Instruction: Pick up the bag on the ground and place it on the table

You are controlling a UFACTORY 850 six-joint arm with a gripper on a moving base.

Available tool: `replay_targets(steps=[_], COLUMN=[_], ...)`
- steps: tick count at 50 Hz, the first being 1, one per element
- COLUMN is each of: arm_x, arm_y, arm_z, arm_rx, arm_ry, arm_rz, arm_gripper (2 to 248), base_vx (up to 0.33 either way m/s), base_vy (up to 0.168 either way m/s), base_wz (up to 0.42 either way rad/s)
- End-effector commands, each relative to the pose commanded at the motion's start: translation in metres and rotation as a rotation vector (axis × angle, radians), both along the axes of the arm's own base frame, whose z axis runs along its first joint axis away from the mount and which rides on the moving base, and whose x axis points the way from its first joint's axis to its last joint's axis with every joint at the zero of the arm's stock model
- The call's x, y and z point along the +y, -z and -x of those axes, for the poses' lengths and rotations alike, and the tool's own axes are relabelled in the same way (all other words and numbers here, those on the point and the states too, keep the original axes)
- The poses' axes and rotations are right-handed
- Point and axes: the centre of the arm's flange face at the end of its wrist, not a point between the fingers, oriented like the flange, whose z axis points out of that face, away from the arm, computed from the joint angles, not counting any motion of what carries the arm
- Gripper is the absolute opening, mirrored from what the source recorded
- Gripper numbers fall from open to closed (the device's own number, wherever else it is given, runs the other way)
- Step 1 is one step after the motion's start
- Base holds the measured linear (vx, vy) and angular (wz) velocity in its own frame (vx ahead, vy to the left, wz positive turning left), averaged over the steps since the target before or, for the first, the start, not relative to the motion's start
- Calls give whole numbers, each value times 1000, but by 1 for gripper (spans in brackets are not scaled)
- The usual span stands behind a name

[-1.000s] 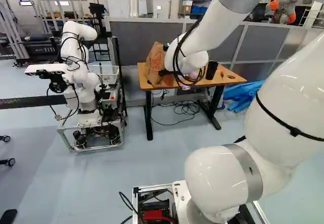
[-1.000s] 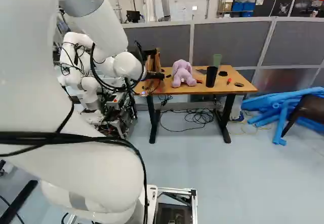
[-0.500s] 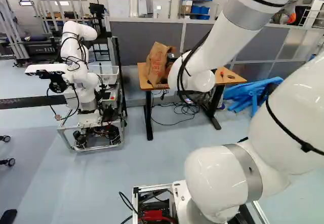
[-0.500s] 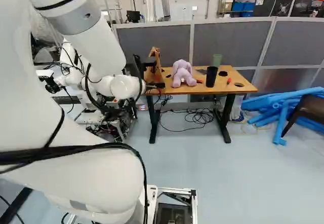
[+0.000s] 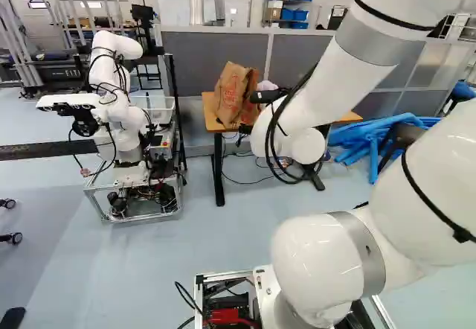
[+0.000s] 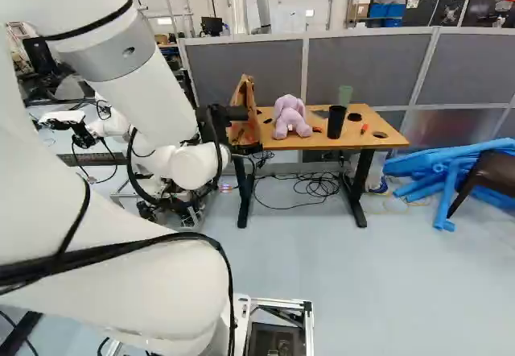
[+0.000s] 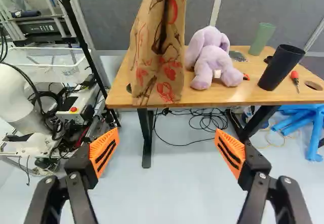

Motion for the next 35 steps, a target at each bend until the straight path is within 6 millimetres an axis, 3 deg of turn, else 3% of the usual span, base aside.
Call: replay_targets(steps=[35], arm_x=[-2], arm_y=[18], arm_z=[33], arm_rx=[-53], arm_ry=[9], arm_rz=[-9], arm_gripper=[247], base_vx=[0], base_vy=[0], base_wz=[0])
